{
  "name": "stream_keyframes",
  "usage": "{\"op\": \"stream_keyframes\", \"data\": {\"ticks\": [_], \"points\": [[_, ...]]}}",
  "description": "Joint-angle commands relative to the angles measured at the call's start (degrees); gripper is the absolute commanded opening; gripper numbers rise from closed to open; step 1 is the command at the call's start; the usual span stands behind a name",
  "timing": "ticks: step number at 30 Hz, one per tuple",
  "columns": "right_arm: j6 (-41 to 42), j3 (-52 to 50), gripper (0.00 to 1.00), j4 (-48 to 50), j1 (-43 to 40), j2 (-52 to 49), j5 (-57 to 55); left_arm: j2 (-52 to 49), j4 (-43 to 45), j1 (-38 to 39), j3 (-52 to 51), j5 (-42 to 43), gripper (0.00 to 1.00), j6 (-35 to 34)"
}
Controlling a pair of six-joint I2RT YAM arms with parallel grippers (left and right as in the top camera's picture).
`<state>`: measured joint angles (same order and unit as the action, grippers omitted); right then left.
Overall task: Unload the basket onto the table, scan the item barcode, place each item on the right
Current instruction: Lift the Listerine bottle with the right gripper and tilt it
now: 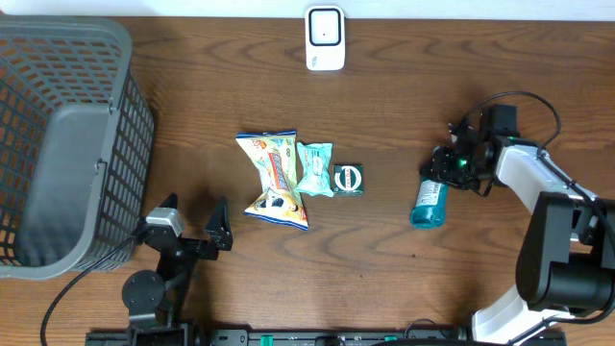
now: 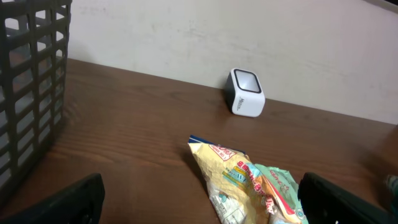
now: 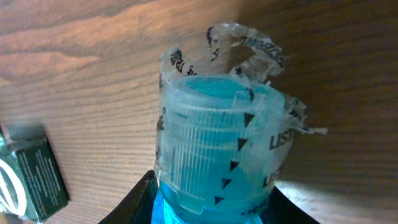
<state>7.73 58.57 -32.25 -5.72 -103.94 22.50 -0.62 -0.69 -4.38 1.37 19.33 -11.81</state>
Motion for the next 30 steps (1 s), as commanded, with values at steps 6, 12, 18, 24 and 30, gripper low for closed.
{"op": "stream_keyframes", "data": {"ticks": [6,12,18,24,30], "points": [[0.4,3.4,0.21,-4.7,9.6,2.2,-12.3,0.4,-1.8,0.2,-1.1,0.5,0.98,0.1],[0.4,7.3,0.28,-12.3,18.6,2.2,-26.6,0.4,-1.8,0.2,-1.1,0.5,0.98,0.1],[0.8,7.5,0.37,-13.4,23.7,2.1,-30.1,0.4,-1.8,0.2,-1.1,0.5,0.98,0.1],[2.5,7.5,0.43,-13.6,24.5,2.0,-33.8,0.4,-1.8,0.2,-1.1,0.5,0.98,0.1],[2.5,7.5,0.53,-13.6,24.6,1.2,-32.2,0.4,-1.8,0.2,-1.1,0.5,0.98,0.1]]}}
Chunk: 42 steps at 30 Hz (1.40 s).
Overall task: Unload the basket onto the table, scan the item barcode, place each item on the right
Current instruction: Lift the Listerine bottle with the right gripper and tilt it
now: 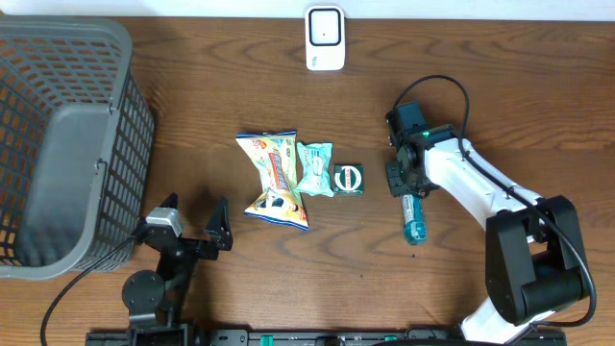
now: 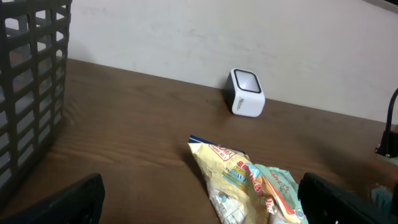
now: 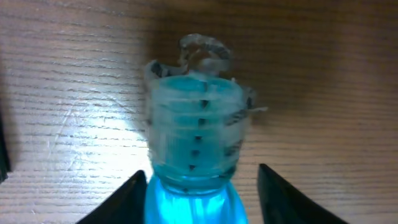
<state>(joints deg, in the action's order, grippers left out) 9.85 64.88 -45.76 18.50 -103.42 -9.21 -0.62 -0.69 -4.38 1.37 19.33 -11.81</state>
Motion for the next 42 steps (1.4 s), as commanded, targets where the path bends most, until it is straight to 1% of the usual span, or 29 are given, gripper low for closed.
{"op": "stream_keyframes", "data": {"ticks": [1,6,12,17,18,20,24,27,30,33,35,37,42], "points": [[0.4,1.2,0.53,-0.1,0.3,0.2,0.2,0.4,-1.8,0.2,-1.1,0.5,0.98,0.1],[0.3,1.2,0.52,-0.2,0.3,-2.9,2.3,0.4,-1.8,0.2,-1.1,0.5,0.98,0.1],[0.4,1.2,0.39,-0.8,0.3,-7.7,3.9,0.4,-1.8,0.2,-1.1,0.5,0.98,0.1],[0.4,1.2,0.11,-1.4,0.2,-9.2,3.7,0.4,-1.8,0.2,-1.1,0.5,0.98,0.1],[0.4,1.5,0.06,-1.6,0.2,-9.1,3.9,0.4,-1.8,0.2,-1.1,0.5,0.98,0.1],[0.4,2.8,0.01,-2.5,0.2,-8.9,5.3,0.4,-1.8,0.2,-1.1,0.5,0.98,0.1],[-1.3,8.8,0.01,-7.2,0.2,-8.8,11.5,0.4,-1.8,0.2,-1.1,0.5,0.98,0.1],[-6.7,13.8,0.01,-11.0,0.2,-8.7,19.5,0.4,-1.8,0.2,-1.1,0.5,0.98,0.1],[-13.9,18.3,0.01,-14.4,0.0,-8.6,28.9,0.4,-1.8,0.2,-1.1,0.5,0.98,0.1],[-19.1,19.3,0.01,-14.5,-0.1,-8.4,34.2,0.4,-1.8,0.2,-1.1,0.5,0.98,0.1],[-20.9,19.3,0.01,-13.6,-0.1,-8.4,36.1,0.4,-1.8,0.2,-1.1,0.5,0.98,0.1],[-20.9,19.3,0.01,-12.1,-0.1,-8.5,32.9,0.4,-1.8,0.2,-1.1,0.5,0.98,0.1],[-17.5,19.0,0.01,-10.2,1.1,-8.5,15.8,0.4,-1.8,0.2,-1.1,0.5,0.98,0.1]]}}
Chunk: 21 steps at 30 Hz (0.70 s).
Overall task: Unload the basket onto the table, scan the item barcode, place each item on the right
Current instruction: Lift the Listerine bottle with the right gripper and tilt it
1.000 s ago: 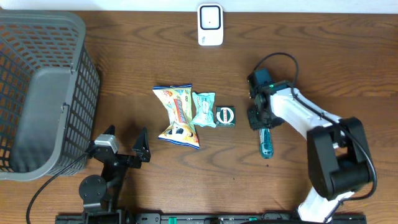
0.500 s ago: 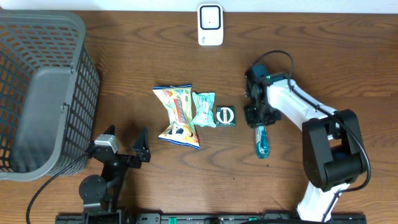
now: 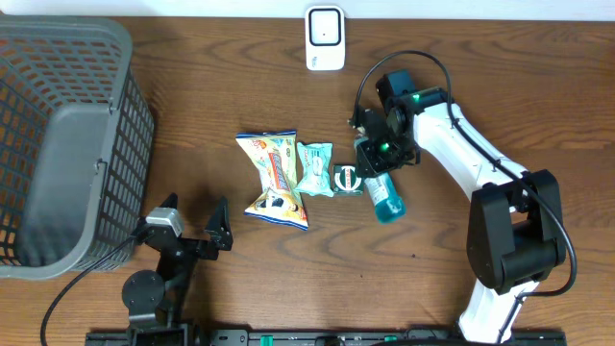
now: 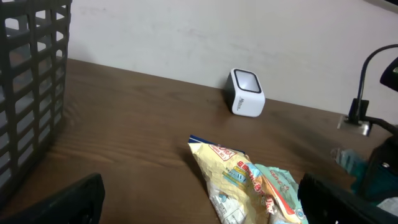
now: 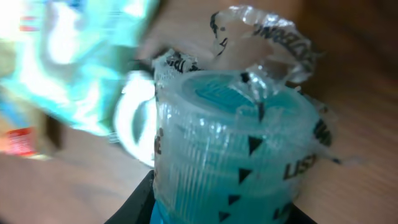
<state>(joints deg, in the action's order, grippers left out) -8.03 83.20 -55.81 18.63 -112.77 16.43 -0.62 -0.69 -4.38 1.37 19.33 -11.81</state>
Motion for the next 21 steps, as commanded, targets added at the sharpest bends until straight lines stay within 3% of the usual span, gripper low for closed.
{"op": "stream_keyframes", "data": {"ticks": [1,5,9,13,18,21], "points": [[1.0,0.6,0.01,-0.2,1.2,0.8,-12.8,0.4,-1.8,0.2,-1.1,0.5,0.98,0.1],[4.5,0.1,0.01,-0.4,1.6,0.7,-20.7,0.4,-1.8,0.2,-1.1,0.5,0.98,0.1],[7.4,-1.9,0.02,-0.1,1.6,-0.2,-20.8,0.4,-1.8,0.2,-1.1,0.5,0.98,0.1],[8.5,-5.2,0.11,1.5,1.6,-0.6,-20.8,0.4,-1.8,0.2,-1.1,0.5,0.98,0.1],[8.5,-6.2,0.15,2.1,1.6,-0.6,-20.8,0.4,-1.8,0.2,-1.1,0.5,0.98,0.1],[9.8,-6.1,0.28,1.8,1.6,-0.6,-20.8,0.4,-1.8,0.2,-1.1,0.5,0.98,0.1]]}}
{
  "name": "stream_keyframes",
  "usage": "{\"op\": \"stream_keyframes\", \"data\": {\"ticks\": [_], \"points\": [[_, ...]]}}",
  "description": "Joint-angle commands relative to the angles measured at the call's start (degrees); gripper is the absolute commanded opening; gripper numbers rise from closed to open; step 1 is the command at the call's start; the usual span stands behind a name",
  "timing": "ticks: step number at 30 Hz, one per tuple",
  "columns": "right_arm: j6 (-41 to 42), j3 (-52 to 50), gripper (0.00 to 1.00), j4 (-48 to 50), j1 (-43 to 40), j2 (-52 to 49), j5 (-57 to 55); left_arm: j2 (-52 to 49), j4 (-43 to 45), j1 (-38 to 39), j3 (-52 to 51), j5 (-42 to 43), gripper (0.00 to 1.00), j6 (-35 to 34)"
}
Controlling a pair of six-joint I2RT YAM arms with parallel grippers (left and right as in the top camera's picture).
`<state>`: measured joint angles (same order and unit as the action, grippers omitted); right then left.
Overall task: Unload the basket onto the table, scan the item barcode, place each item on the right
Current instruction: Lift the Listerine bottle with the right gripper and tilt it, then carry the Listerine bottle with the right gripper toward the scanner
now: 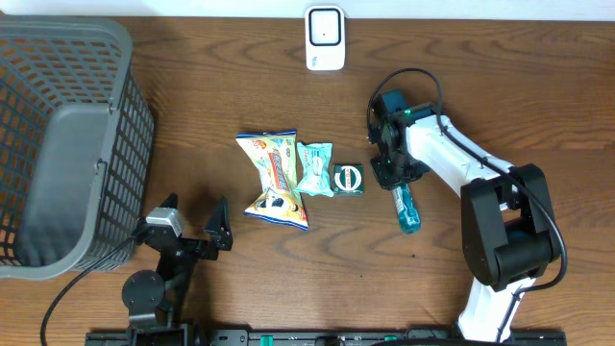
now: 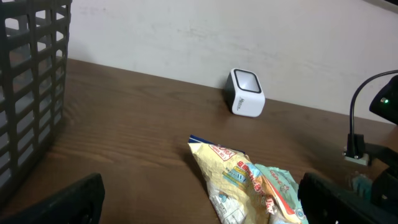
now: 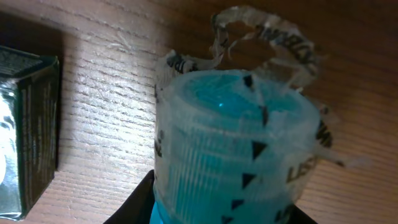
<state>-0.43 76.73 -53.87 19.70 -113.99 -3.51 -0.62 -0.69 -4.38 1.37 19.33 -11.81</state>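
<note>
A blue mouthwash bottle [image 1: 405,209] with a clear ribbed cap [image 3: 236,143] is held at its cap end by my right gripper [image 1: 390,174], which is shut on it; its body points toward the table's front. The cap fills the right wrist view, and the black fingers [image 3: 140,198] only show at the bottom edge. The white barcode scanner [image 1: 325,38] stands at the table's far edge, also seen from the left wrist as the scanner [image 2: 245,92]. My left gripper [image 1: 188,234] rests open at the front left, holding nothing.
A yellow snack bag [image 1: 274,178], a teal packet [image 1: 314,168] and a small dark box [image 1: 348,179] lie in a row just left of the bottle. A grey mesh basket [image 1: 67,135] fills the left side. The dark box [image 3: 25,130] is close beside the cap.
The right gripper and bottle shifted a little right, away from over the dark box, and the bottle turned from slanting to pointing nearly straight toward the front. The left arm is unchanged.
The right gripper held the bottle by its cap end at the right side of the table. It then stood nearer the middle, then right against the dark box, and now sits just right of that box. The grip stayed shut throughout; the left gripper stayed open.
</note>
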Motion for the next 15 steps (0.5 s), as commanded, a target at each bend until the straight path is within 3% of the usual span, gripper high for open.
{"op": "stream_keyframes", "data": {"ticks": [1,15], "points": [[2.4,0.4,0.31,-0.3,0.5,0.6,-0.8,0.4,-1.8,0.2,-1.1,0.5,0.98,0.1],[4.7,5.3,0.41,-5.8,0.6,0.6,-0.3,0.4,-1.8,0.2,-1.1,0.5,0.98,0.1]]}}
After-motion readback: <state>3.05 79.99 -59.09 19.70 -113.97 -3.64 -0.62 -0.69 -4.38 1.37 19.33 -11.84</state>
